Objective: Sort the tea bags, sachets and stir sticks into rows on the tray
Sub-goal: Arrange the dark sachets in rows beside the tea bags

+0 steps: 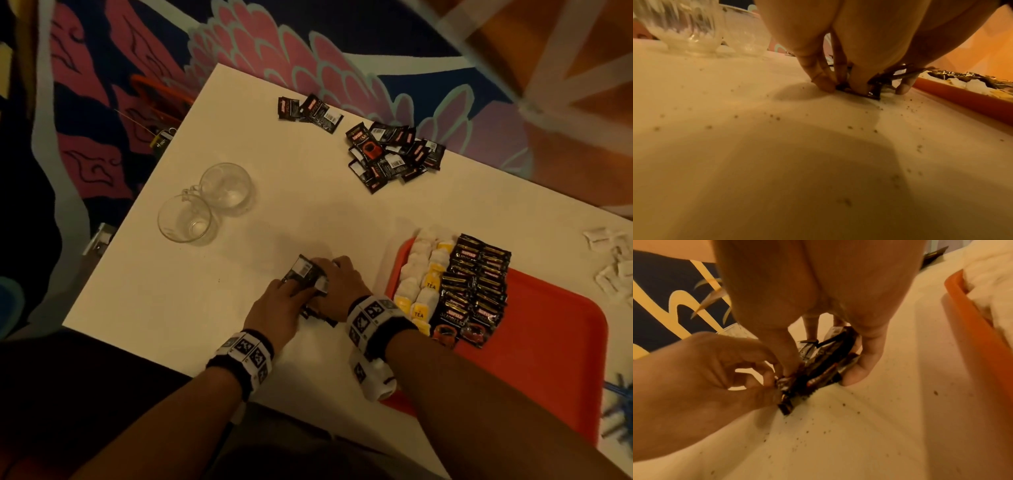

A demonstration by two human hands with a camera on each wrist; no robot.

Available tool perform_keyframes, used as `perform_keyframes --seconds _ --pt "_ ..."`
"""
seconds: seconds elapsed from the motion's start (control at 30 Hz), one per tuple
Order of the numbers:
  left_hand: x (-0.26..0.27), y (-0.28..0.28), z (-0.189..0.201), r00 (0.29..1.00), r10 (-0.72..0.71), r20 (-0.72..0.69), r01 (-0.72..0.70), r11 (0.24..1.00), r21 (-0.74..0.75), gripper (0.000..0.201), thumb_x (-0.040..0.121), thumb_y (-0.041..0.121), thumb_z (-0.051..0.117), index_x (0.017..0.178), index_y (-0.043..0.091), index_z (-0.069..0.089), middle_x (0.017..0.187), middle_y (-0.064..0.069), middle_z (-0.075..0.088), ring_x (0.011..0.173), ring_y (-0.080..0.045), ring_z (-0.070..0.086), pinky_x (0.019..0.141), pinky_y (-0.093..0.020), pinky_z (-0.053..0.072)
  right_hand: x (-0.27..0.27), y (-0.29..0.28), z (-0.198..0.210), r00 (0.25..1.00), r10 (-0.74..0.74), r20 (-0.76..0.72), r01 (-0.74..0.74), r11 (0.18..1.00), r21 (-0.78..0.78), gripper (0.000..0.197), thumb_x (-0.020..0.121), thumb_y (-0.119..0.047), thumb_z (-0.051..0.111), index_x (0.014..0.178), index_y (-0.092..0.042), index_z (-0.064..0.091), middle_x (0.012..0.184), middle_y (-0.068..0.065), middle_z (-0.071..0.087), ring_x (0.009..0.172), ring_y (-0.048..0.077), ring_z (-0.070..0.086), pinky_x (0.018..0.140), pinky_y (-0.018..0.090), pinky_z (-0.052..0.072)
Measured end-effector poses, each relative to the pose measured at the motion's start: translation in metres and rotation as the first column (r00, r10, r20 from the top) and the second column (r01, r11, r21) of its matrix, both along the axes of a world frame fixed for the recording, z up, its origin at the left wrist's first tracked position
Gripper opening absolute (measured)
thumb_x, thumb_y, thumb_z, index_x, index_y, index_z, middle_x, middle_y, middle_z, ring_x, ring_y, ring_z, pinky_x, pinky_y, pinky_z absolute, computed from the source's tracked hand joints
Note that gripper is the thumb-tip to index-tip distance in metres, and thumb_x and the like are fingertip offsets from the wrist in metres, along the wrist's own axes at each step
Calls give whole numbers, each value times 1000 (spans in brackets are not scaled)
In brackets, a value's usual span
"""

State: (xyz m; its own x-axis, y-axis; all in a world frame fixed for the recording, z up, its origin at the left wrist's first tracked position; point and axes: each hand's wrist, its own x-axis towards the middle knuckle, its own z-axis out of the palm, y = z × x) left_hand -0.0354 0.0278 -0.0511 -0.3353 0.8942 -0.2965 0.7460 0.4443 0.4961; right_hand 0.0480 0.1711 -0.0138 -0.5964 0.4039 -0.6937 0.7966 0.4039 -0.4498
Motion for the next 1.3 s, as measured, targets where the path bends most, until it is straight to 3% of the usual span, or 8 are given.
perform_keyframes --seconds 0.13,0.33,0.5,0.63,0.83,1.0,1.17,1.3 --pt "7 -6 -7 990 104 99 -110 992 57 48 88 13 68 134 26 62 125 -12 62 106 -36 60 85 -33 49 1 -4 -3 994 -107 7 107 992 -69 68 86 -32 67 145 -37 35 137 9 36 125 31 44 105 37 42" --pt "13 -12 -5 987 146 74 -158 964 215 36 81 12 52 109 11 75 102 -13 71 84 -35 67 77 -33 47 -1 -17 -8 978 -207 -22 204 974 -97 55 80 -28 71 132 -32 53 128 10 52 112 29 56 96 31 48" --pt "15 -17 -7 984 157 88 -173 958 229 39 73 -14 70 105 8 74 105 -13 71 85 -37 66 78 -33 44 2 -25 -9 984 -179 -6 179 983 -38 41 84 -26 67 124 -26 57 120 6 63 110 28 59 97 37 49" --pt "15 -17 -1 969 184 164 -214 959 185 41 76 -11 64 111 9 72 111 -12 69 96 -36 64 85 -32 42 4 -31 -4 986 -166 -18 165 985 -50 38 86 -21 63 123 -25 55 120 10 60 107 30 58 92 40 51" --pt "11 -19 17 931 180 319 -243 955 172 33 77 -7 67 106 8 73 104 -9 70 97 -28 66 89 -36 53 30 -16 13 968 -225 -108 215 972 -99 21 88 -13 63 107 -21 60 110 4 61 91 19 53 75 25 42" --pt "-2 -6 38 790 515 333 -589 789 175 22 86 -3 62 98 14 66 101 -3 64 91 -17 58 73 -7 41 49 -6 32 948 -253 -194 244 967 -70 18 85 -12 67 90 -28 60 106 -2 62 98 20 58 75 23 42" --pt "4 15 27 842 497 211 -485 868 -108 37 91 24 67 125 13 59 120 -15 57 107 -31 58 90 -35 45 76 1 43 925 -289 -246 286 957 -47 18 86 -9 65 94 -24 61 100 -7 58 95 14 54 77 17 36" --pt "24 26 25 920 392 8 -384 903 -193 34 95 38 61 122 18 63 131 -12 45 123 -34 42 100 -42 43 101 0 43 906 -329 -265 332 943 -34 17 86 -13 66 95 -27 60 100 -10 58 92 10 51 76 16 35"
